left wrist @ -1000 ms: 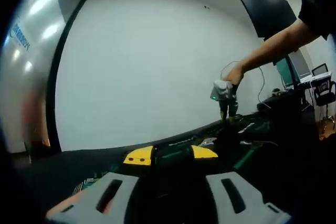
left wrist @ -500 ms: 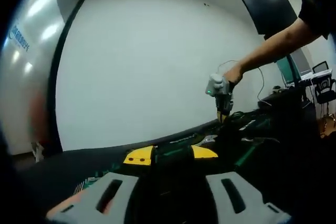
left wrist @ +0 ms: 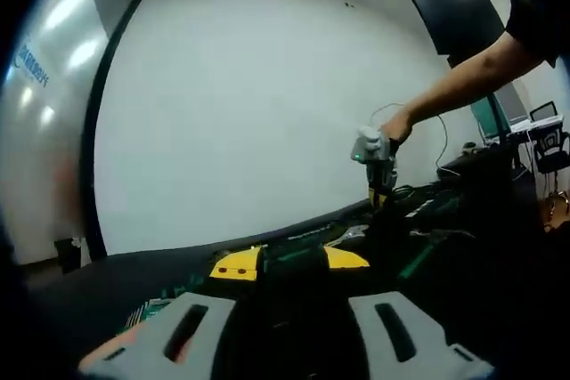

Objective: Pick up the tools and put them into their designated positions in the toolbox.

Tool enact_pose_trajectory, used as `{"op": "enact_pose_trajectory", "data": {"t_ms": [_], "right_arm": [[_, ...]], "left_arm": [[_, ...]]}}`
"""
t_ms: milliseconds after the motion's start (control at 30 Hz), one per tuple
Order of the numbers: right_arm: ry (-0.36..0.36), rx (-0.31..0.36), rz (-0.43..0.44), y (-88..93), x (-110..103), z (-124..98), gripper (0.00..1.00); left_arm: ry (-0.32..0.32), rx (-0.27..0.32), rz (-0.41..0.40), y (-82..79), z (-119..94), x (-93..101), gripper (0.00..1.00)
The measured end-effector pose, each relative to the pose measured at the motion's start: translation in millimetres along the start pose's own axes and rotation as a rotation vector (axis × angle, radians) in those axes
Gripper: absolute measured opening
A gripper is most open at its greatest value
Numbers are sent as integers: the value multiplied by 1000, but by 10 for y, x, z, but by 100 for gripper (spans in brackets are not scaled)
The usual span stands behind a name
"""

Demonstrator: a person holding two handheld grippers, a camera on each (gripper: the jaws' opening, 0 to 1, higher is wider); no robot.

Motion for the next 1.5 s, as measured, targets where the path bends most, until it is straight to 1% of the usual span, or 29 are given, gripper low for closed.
{"op": "enact_pose_trajectory", "data": {"t_ms": [67,100,133,167,200,267,333,400,500,533,567,600,633,667,733,800,833,867,900,933,967,1000,1133,1167,1233,1300,1333,1433,1500], "right_arm": [[50,74,100,-1,88,-122,10],[78,173,176,3,79,-228,6],[119,231,255,23,117,-283,2],[209,300,387,87,206,-338,0],[238,348,447,134,212,-361,0],[328,435,564,309,8,-375,0],[413,478,817,503,-165,-276,0],[428,690,1011,593,-267,-229,0],[384,1087,1166,633,-291,-387,1],[373,1174,1191,650,-292,-466,1],[373,1210,1209,676,-296,-523,1],[395,1187,1204,705,-313,-546,0],[454,1137,1135,712,-347,-547,0],[505,1089,1138,734,-338,-530,0],[474,966,1252,770,-285,-467,0],[452,925,1348,726,-287,-365,0],[440,897,1342,686,-294,-310,0],[486,814,1251,640,-297,-225,0],[541,771,1163,620,-256,-181,0],[641,702,1033,593,-245,-149,0],[687,661,958,572,-210,-110,0],[702,653,932,556,-207,-74,0],[668,608,984,613,-247,75,0],[682,633,1022,630,-259,96,0],[670,665,999,643,-245,136,0],[670,668,955,624,-221,137,0],[662,669,960,629,-194,146,0],[647,678,964,647,-212,126,0],[656,687,951,648,-223,147,0]], "left_arm": [[0,-1,0,-2,-1,5,21],[0,-1,1,-3,-1,8,21],[-2,-1,0,-3,-1,8,21],[-5,-4,-3,-2,1,7,21],[-9,-7,-5,0,3,3,21],[-12,-11,-8,5,8,-2,19],[-9,-20,-8,6,14,25,19],[-1,-34,-2,22,29,43,19],[2,-32,-11,4,42,62,19],[-10,-21,-20,-33,53,62,17],[-68,-11,-80,-94,90,54,13],[-93,-39,-80,-132,116,59,7],[-68,-81,-53,-237,192,164,5],[-58,-74,-19,-334,268,241,3],[-34,-58,35,-553,535,463,3],[20,-68,32,-679,852,695,3],[31,-81,14,-691,1000,766,1],[61,-127,-45,-680,1200,894,0],[77,-133,-59,-682,1344,961,0],[88,-152,-61,-659,1485,1001,0],[98,-180,-39,-629,1684,1086,0],[98,-189,-33,-610,1803,1140,0],[168,-245,8,-490,2285,1376,0],[184,-264,-2,-439,2391,1389,0],[234,-317,18,-339,2601,1542,0],[243,-383,15,-181,2812,1669,0],[275,-426,7,-21,2949,1721,0],[270,-490,79,198,3159,1810,0],[288,-523,60,353,3273,1871,0]]}}
Point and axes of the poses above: the point that each gripper's makers call its tool centre point, and the gripper's own axes: z roughly forward along the fingers, x roughly to its right, y roughly out of its underside, the point moved 9 cm from there along -z, roughly backward along the fingers, and after that the axes turned 7 degrees about x, right-handed, at the moved point
